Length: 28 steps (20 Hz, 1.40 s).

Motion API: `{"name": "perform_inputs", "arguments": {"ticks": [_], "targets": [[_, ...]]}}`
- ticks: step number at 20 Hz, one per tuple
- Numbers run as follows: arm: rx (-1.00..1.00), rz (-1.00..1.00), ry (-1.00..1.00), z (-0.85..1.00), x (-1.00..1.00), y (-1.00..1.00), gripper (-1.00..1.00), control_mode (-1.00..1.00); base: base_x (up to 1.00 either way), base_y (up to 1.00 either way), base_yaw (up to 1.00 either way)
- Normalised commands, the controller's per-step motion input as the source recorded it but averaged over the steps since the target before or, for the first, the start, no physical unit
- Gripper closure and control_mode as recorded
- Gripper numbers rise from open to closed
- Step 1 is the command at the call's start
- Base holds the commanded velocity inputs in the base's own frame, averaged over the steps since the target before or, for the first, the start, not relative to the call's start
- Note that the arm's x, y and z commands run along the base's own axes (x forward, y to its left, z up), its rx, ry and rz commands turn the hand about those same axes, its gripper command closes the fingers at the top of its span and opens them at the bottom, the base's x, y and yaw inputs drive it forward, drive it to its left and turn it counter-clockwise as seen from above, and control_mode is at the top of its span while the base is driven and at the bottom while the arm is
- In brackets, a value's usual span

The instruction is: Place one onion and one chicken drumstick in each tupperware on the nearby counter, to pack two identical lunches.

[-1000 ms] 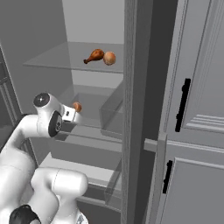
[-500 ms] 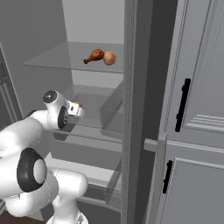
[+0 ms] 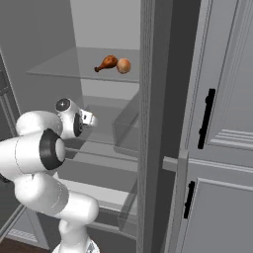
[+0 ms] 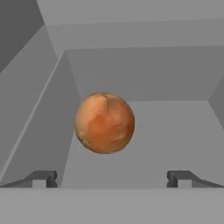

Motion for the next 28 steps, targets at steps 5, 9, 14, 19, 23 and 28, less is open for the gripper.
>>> {"name": "perform_inputs", "arguments": {"ticks": [5, 9, 14, 19, 23, 28], "targets": [[0.0, 0.0, 0.01, -0.22, 0.55, 0.11, -1.0, -1.0, 0.0, 0.0, 0.0], [0.0, 0.0, 0.01, -0.29, 0.54, 0.06, -1.0, -1.0, 0.0, 0.0, 0.0], [0.0, 0.0, 0.0, -0.35, 0.43, 0.03, 1.0, -1.0, 0.0, 0.0, 0.0], [0.0, -0.05, 0.09, -0.69, -0.14, 0.1, 1.0, -1.0, 0.0, 0.0, 0.0], [0.0, -0.18, 0.17, -0.63, -0.64, 0.0, 1.0, -1.0, 0.0, 0.0, 0.0], [0.01, -0.15, -0.06, -0.02, -0.9, 0.0, 1.0, -1.0, 0.0, 0.0, 0.0]]}}
